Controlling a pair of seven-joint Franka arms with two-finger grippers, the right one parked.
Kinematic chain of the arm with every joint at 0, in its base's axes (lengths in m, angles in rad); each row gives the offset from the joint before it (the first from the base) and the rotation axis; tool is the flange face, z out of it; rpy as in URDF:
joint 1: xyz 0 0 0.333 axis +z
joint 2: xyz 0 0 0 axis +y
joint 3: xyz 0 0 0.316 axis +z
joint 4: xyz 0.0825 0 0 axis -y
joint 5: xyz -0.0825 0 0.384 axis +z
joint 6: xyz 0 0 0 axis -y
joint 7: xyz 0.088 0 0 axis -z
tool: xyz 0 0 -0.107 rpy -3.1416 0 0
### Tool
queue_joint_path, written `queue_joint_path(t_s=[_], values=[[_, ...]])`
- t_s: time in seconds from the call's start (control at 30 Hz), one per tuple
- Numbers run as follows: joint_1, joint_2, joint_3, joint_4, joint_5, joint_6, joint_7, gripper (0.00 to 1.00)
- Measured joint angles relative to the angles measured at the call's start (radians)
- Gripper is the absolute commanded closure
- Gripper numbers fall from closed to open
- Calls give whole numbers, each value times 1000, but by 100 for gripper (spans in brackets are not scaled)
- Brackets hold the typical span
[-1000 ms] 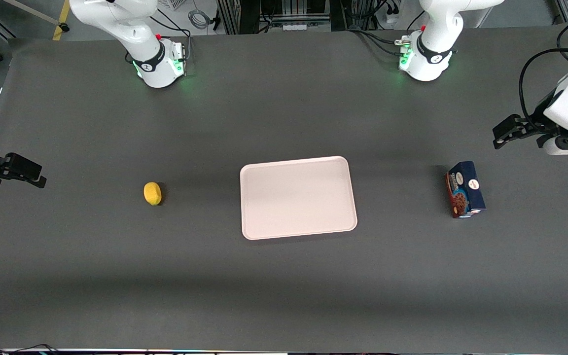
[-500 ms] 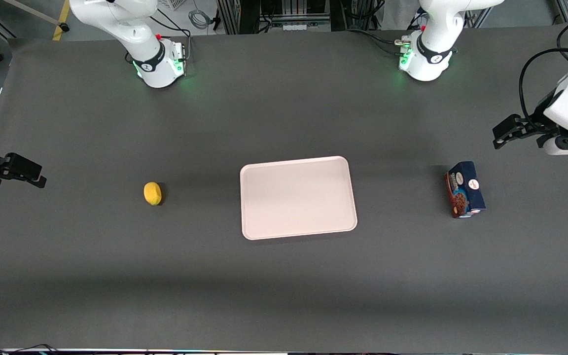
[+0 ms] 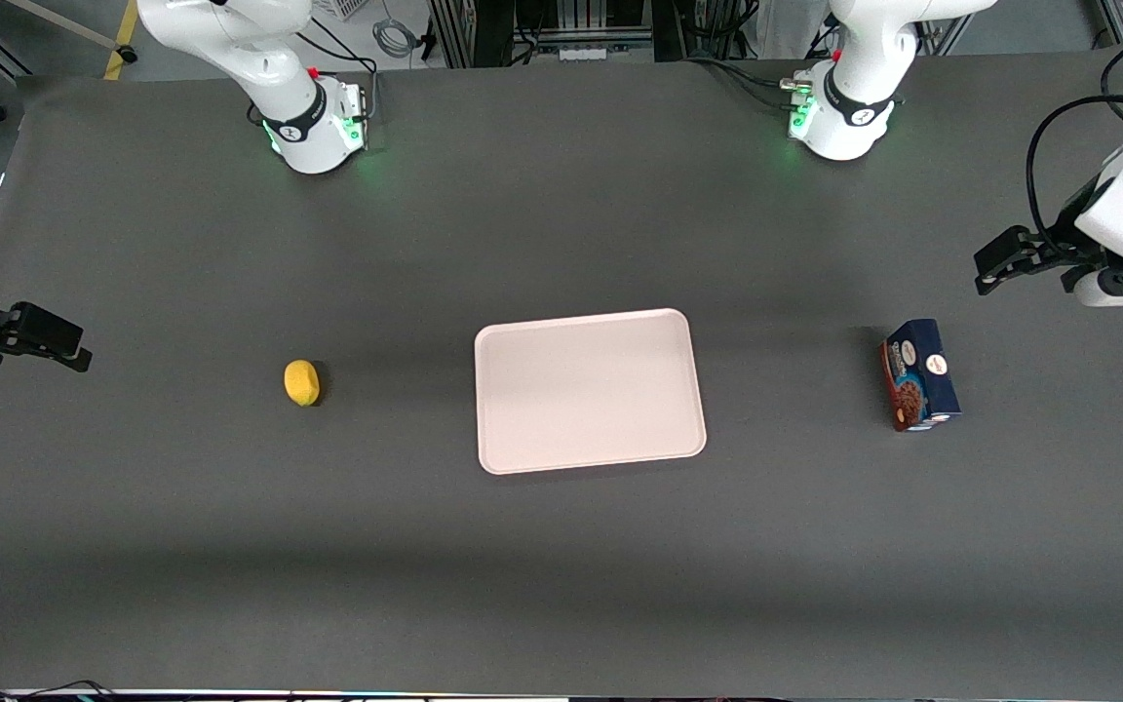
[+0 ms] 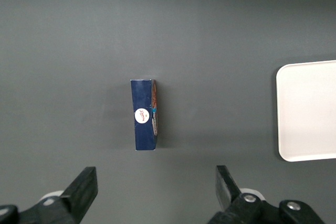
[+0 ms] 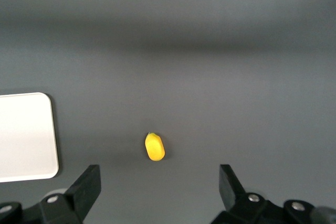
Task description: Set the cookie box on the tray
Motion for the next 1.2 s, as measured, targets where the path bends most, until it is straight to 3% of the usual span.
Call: queue_joint_path(t_s=[0.9,1.2], values=[[1,17,4,-10,2,-6,0,0],[2,55,6,-100,14,143,4,0]])
